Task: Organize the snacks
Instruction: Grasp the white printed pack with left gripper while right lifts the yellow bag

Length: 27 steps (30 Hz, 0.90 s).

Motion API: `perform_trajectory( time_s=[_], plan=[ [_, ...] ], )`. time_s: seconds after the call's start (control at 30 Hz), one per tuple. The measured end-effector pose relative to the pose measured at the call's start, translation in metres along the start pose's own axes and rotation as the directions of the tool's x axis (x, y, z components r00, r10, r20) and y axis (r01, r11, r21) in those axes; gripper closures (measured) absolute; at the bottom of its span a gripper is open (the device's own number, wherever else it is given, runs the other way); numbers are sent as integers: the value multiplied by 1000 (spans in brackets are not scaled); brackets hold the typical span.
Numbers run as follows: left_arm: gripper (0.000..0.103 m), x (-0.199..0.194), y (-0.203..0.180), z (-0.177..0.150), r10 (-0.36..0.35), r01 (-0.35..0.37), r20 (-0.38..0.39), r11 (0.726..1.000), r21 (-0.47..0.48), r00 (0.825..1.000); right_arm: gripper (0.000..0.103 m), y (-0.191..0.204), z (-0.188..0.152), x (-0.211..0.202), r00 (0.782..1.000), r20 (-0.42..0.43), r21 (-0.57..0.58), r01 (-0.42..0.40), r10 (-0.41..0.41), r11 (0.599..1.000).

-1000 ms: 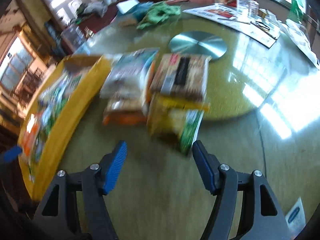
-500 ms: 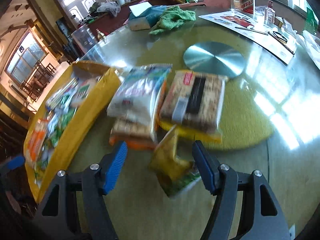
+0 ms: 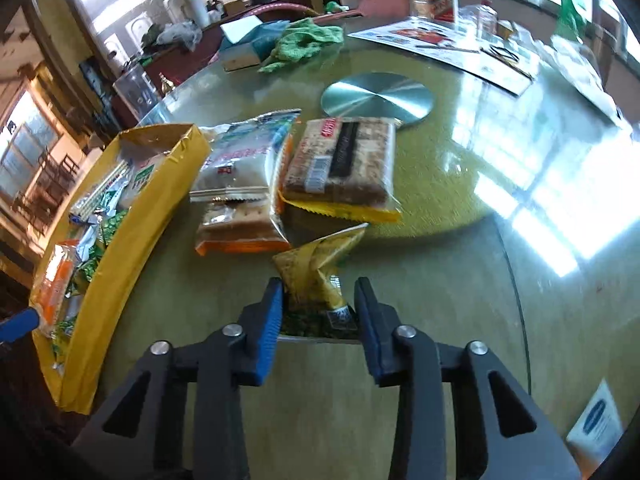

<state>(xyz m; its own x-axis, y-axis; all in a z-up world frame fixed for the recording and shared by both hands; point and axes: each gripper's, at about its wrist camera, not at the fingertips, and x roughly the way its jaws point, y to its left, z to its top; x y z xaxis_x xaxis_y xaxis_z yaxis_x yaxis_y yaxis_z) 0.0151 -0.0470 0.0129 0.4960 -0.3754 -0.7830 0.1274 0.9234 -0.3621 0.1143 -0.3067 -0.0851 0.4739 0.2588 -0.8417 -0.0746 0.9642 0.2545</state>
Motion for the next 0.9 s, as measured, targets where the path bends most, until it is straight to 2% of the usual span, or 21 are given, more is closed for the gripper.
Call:
perform_trajectory(
  time_s=[0.1, 0.23, 0.3, 0.4, 0.57, 0.83, 0.9],
  plan=[
    [25, 11, -10, 7, 15, -14, -27, 999, 34, 1000, 69, -11, -12, -9, 1000, 0, 69, -14, 14, 998],
    [25, 31, -28, 21, 26, -20, -75, 997, 72, 997, 70, -21, -33, -26, 999, 23, 121, 39, -42, 992],
    [25, 44, -38, 34, 2, 6, -106, 997, 77, 994, 70, -28, -43, -33, 999, 29, 156, 34, -39, 987],
    [25, 67, -47, 53, 9, -1, -140, 998, 61, 990, 70, -33, -53, -38, 998, 47, 179, 21, -30, 984],
    [25, 105, -57, 80, 0, 9, -199, 999, 46, 980, 70, -41, -60, -45, 994, 67, 220, 66, -83, 973],
    [26, 159, -69, 120, 70, -65, -188, 997, 31, 980, 70, -58, -64, -50, 991, 87, 275, 76, -104, 959],
    [27, 172, -71, 128, 116, -109, -190, 993, 49, 975, 70, -57, -64, -50, 990, 87, 272, 80, -107, 959]
  ],
)
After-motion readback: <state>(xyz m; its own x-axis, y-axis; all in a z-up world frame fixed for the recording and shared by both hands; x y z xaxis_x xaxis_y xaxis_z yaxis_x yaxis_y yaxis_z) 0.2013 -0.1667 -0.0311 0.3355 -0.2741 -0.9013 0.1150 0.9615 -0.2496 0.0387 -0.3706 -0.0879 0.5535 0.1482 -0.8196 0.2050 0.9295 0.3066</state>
